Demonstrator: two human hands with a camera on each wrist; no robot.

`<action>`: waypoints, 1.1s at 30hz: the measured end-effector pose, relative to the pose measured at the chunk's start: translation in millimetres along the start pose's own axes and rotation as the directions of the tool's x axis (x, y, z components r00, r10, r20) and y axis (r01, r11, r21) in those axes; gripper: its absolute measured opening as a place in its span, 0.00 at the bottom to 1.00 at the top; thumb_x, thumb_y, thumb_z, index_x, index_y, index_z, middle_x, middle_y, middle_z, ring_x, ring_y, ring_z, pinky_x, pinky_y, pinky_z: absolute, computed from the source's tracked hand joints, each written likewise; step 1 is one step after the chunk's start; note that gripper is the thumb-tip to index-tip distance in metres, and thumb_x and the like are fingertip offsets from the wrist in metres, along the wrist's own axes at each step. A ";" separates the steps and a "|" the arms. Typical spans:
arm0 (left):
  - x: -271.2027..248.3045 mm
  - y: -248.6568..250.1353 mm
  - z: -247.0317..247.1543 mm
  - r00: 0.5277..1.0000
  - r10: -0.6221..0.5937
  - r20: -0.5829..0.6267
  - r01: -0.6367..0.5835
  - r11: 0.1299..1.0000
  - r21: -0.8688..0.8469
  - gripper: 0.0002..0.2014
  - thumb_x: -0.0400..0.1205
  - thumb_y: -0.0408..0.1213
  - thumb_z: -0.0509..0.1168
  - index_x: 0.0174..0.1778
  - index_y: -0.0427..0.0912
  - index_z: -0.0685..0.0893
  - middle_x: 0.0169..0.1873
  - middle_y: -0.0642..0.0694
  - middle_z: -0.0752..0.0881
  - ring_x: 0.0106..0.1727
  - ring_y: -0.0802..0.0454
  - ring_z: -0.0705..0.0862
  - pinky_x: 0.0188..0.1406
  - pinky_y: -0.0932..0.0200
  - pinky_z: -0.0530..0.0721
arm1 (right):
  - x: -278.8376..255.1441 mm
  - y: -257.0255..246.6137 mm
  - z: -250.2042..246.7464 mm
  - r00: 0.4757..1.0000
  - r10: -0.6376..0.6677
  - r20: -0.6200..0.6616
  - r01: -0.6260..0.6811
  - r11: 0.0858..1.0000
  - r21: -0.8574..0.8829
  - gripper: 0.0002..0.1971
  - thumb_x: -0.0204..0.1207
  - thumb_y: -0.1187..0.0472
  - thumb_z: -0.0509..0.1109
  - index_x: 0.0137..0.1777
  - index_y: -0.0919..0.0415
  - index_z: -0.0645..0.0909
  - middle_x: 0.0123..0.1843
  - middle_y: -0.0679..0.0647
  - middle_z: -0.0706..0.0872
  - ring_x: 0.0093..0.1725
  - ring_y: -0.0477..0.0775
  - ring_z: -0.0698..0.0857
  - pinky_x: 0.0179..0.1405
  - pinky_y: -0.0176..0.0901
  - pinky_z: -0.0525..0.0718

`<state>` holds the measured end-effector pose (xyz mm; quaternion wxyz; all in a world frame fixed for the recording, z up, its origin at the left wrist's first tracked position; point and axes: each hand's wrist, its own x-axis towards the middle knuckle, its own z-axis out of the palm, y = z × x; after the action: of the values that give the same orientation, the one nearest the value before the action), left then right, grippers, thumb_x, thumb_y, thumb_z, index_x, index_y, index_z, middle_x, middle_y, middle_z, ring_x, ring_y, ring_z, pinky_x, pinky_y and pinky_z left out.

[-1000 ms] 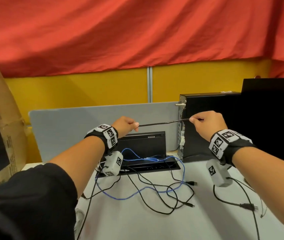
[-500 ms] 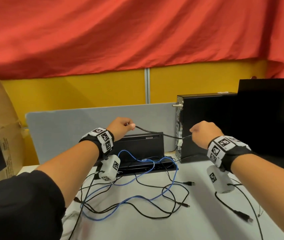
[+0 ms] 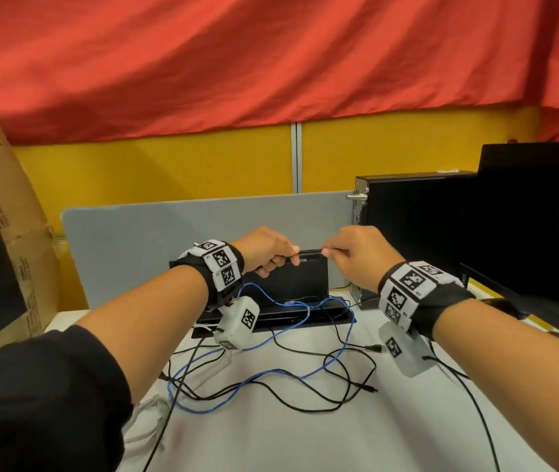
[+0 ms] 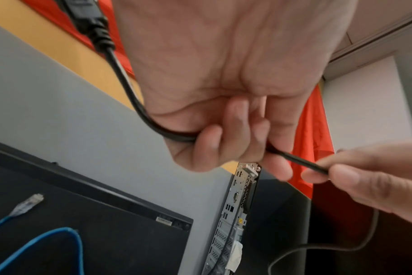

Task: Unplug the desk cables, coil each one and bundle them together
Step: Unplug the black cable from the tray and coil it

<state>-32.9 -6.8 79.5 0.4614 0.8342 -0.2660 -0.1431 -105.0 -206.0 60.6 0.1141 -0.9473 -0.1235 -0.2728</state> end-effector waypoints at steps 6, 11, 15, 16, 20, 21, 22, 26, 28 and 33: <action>-7.3 -5.5 -9.7 0.980 -0.144 0.135 0.129 0.985 0.112 0.13 0.87 0.38 0.62 0.42 0.38 0.88 0.22 0.50 0.75 0.22 0.56 0.69 0.21 0.64 0.69 | -13.7 4.1 -4.3 0.990 -0.122 -0.068 0.113 0.986 -0.120 0.11 0.83 0.57 0.66 0.54 0.57 0.90 0.40 0.53 0.83 0.42 0.53 0.81 0.42 0.46 0.80; -20.1 -23.3 -17.2 0.987 -0.147 0.066 0.106 0.901 0.422 0.14 0.88 0.39 0.60 0.43 0.47 0.90 0.26 0.52 0.80 0.25 0.58 0.74 0.29 0.65 0.74 | -22.5 5.0 -7.1 0.982 -0.145 -0.119 0.125 0.979 -0.159 0.10 0.82 0.59 0.67 0.53 0.60 0.90 0.38 0.54 0.83 0.40 0.54 0.81 0.40 0.47 0.81; -29.6 -49.4 -20.0 0.995 -0.012 -0.098 0.060 0.863 0.502 0.16 0.88 0.34 0.57 0.35 0.46 0.83 0.26 0.51 0.77 0.28 0.57 0.74 0.32 0.64 0.74 | -25.7 11.2 -7.6 0.987 -0.110 -0.121 0.095 0.988 -0.123 0.10 0.82 0.58 0.66 0.54 0.57 0.89 0.36 0.48 0.80 0.37 0.51 0.79 0.36 0.43 0.78; -30.7 -52.0 -19.2 0.995 -0.006 -0.104 0.058 0.862 0.504 0.16 0.87 0.33 0.56 0.34 0.45 0.81 0.27 0.51 0.77 0.29 0.56 0.74 0.32 0.63 0.73 | -25.7 10.3 -5.3 0.989 -0.100 -0.111 0.087 0.989 -0.116 0.10 0.82 0.57 0.66 0.54 0.56 0.89 0.36 0.47 0.79 0.37 0.50 0.79 0.36 0.42 0.77; -34.2 -54.0 -16.4 0.993 -0.024 -0.115 0.046 0.980 0.193 0.15 0.89 0.29 0.54 0.38 0.39 0.81 0.27 0.46 0.80 0.27 0.55 0.79 0.35 0.62 0.81 | -21.8 9.9 4.1 0.991 0.041 -0.130 -0.037 0.999 0.036 0.11 0.82 0.55 0.66 0.55 0.54 0.89 0.41 0.47 0.84 0.43 0.50 0.83 0.44 0.44 0.82; -36.5 -53.1 -17.2 0.994 -0.028 -0.109 0.033 0.999 0.039 0.15 0.89 0.28 0.53 0.40 0.36 0.80 0.29 0.43 0.82 0.26 0.56 0.80 0.35 0.62 0.81 | -21.5 12.2 6.6 0.987 0.100 -0.130 -0.090 0.993 0.081 0.11 0.82 0.54 0.66 0.55 0.52 0.89 0.43 0.47 0.86 0.45 0.51 0.84 0.46 0.44 0.82; -38.7 -51.9 -17.8 0.995 -0.021 -0.097 0.012 0.996 -0.092 0.14 0.89 0.26 0.52 0.41 0.34 0.80 0.32 0.41 0.83 0.25 0.57 0.80 0.33 0.63 0.80 | -22.0 14.9 8.9 0.980 0.157 -0.119 -0.144 0.983 0.117 0.11 0.82 0.53 0.66 0.55 0.51 0.89 0.45 0.47 0.87 0.46 0.50 0.85 0.47 0.44 0.82; -46.2 -46.3 -15.9 0.998 0.030 -0.058 -0.053 0.893 -0.446 0.12 0.87 0.22 0.51 0.48 0.32 0.79 0.34 0.42 0.81 0.23 0.58 0.72 0.28 0.64 0.72 | -24.7 23.0 21.4 0.959 0.284 0.015 -0.283 0.948 0.143 0.13 0.82 0.47 0.64 0.50 0.50 0.88 0.41 0.51 0.89 0.41 0.50 0.86 0.46 0.50 0.87; -49.6 -41.6 -12.6 0.998 0.064 -0.011 -0.058 0.798 -0.600 0.11 0.87 0.23 0.50 0.51 0.31 0.79 0.29 0.45 0.79 0.23 0.58 0.68 0.27 0.64 0.70 | -25.1 24.6 29.0 0.946 0.318 0.058 -0.323 0.932 0.167 0.14 0.82 0.47 0.64 0.49 0.53 0.88 0.41 0.53 0.89 0.41 0.52 0.87 0.46 0.49 0.87; -58.6 -24.7 3.1 0.955 0.202 0.216 0.027 0.666 -0.745 0.19 0.87 0.33 0.53 0.69 0.25 0.76 0.19 0.50 0.69 0.24 0.56 0.61 0.31 0.60 0.66 | -31.3 16.9 53.1 0.944 0.297 0.145 -0.325 0.912 0.250 0.14 0.82 0.47 0.64 0.37 0.46 0.85 0.33 0.47 0.84 0.36 0.46 0.83 0.45 0.44 0.82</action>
<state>-74.6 35.5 56.5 0.7237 0.5318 -0.2877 -0.3327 -99.7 -212.2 -2.9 0.2776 -0.9432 -0.0128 -0.1818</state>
